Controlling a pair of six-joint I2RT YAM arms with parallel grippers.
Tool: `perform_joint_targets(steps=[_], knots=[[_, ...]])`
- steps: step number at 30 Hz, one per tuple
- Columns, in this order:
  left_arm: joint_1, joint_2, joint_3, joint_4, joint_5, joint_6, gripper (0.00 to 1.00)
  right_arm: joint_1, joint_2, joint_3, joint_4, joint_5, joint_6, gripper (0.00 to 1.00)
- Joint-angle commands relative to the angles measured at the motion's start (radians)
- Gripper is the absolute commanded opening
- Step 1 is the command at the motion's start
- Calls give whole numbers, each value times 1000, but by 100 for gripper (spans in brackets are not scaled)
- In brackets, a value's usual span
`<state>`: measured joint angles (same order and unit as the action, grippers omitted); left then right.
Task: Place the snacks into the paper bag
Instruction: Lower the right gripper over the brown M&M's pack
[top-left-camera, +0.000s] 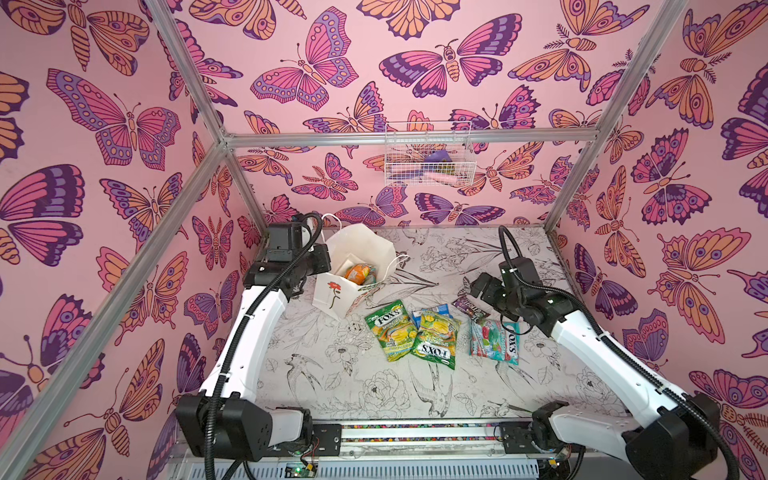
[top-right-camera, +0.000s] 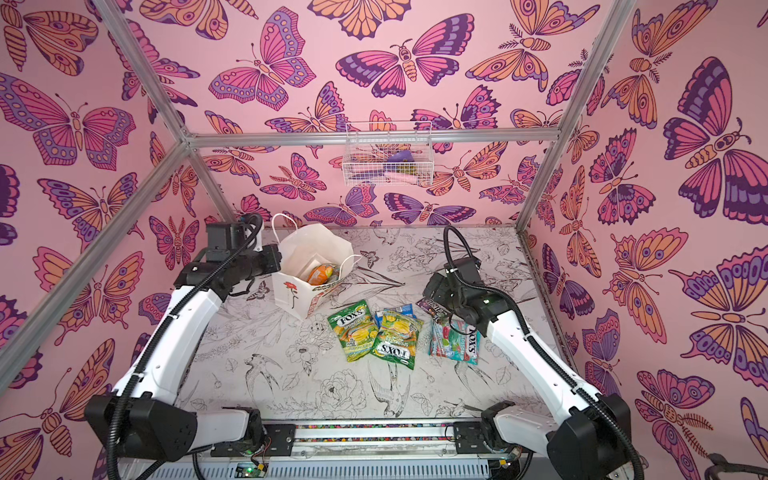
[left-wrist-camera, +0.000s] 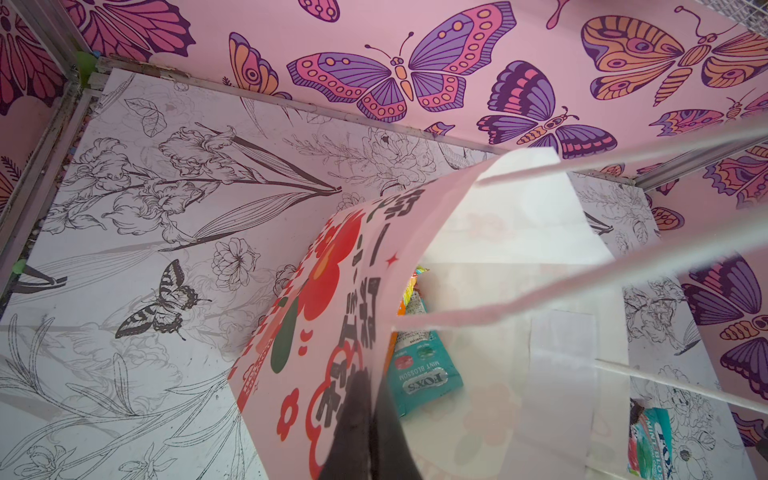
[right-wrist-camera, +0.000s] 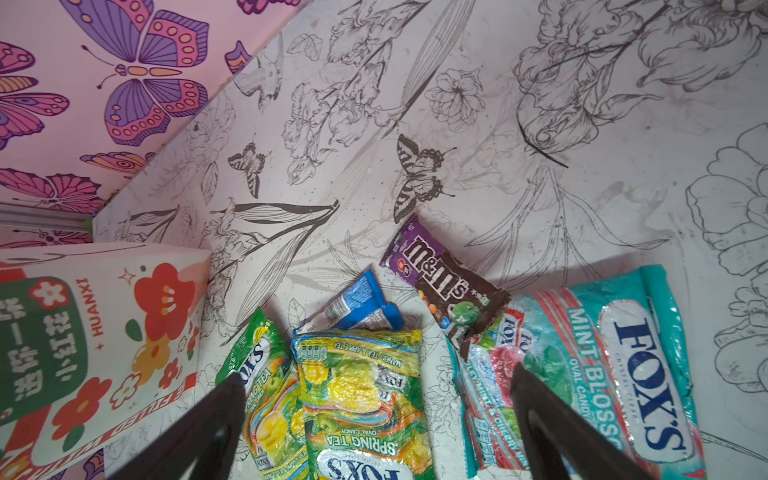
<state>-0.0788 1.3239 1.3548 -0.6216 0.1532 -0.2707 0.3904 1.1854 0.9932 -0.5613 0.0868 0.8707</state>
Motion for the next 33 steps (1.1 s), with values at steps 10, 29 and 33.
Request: perform_joint_targets(steps=[10, 29, 33], knots=[[6, -25, -10, 29, 1, 0, 0, -73, 49, -106, 85, -90, 49, 93], [8, -25, -11, 29, -1, 2, 0, -143, 196, -120, 113, -187, 27, 92], [9, -25, -9, 30, -1, 2, 0, -150, 217, -122, 120, -197, 23, 92]])
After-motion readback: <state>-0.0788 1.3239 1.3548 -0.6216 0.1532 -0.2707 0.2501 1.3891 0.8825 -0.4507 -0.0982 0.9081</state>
